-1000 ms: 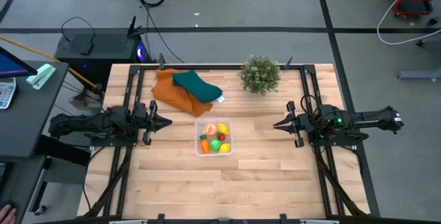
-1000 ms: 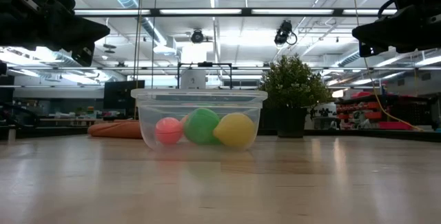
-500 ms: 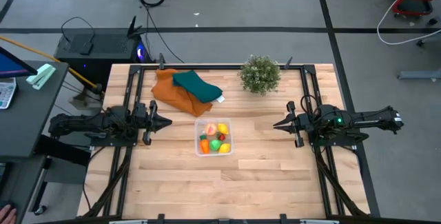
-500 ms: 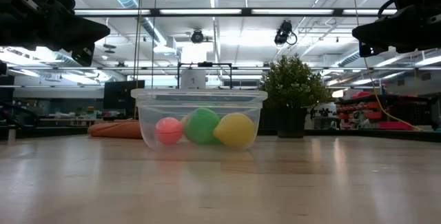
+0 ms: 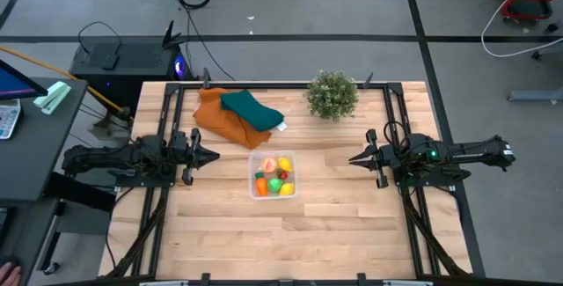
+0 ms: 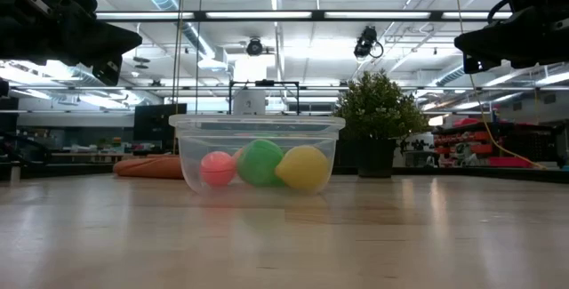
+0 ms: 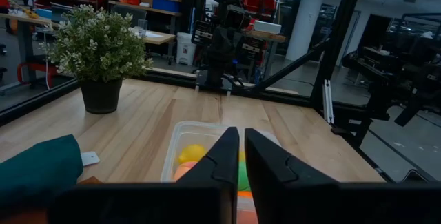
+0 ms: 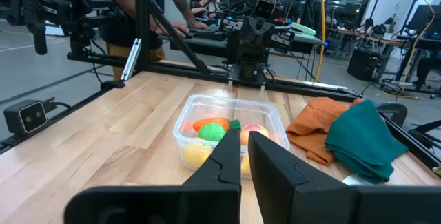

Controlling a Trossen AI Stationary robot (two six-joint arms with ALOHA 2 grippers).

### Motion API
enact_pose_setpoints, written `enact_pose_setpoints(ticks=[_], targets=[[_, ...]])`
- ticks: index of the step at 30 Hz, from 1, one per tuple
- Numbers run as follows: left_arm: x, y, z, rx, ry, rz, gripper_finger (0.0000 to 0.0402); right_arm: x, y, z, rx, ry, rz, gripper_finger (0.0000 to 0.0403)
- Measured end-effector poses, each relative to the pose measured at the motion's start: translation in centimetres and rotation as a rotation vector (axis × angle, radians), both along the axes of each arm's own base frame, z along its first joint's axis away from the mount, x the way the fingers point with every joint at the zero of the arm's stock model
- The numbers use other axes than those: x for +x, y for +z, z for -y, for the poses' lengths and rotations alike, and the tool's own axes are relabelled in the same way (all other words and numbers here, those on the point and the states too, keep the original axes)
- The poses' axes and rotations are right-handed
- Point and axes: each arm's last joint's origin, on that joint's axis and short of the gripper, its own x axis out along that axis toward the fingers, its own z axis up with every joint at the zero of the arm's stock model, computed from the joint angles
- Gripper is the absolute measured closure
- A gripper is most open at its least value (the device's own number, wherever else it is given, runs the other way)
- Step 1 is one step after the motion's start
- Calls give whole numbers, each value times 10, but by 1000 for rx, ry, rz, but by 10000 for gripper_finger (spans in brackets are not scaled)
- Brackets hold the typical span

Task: Pick and placing Produce into tupperware
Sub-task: Return to Home Position

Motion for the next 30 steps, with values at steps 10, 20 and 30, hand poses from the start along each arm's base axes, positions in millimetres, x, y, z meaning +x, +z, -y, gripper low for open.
enact_pose_setpoints(ticks=[10,20,30], targets=[[0,0,0,0,0,0,373,0,0,0,0,0,0,403],[0,0,0,0,0,0,372,0,0,0,0,0,0,403],[0,0,0,0,-1,0,371,0,0,0,0,0,0,403]])
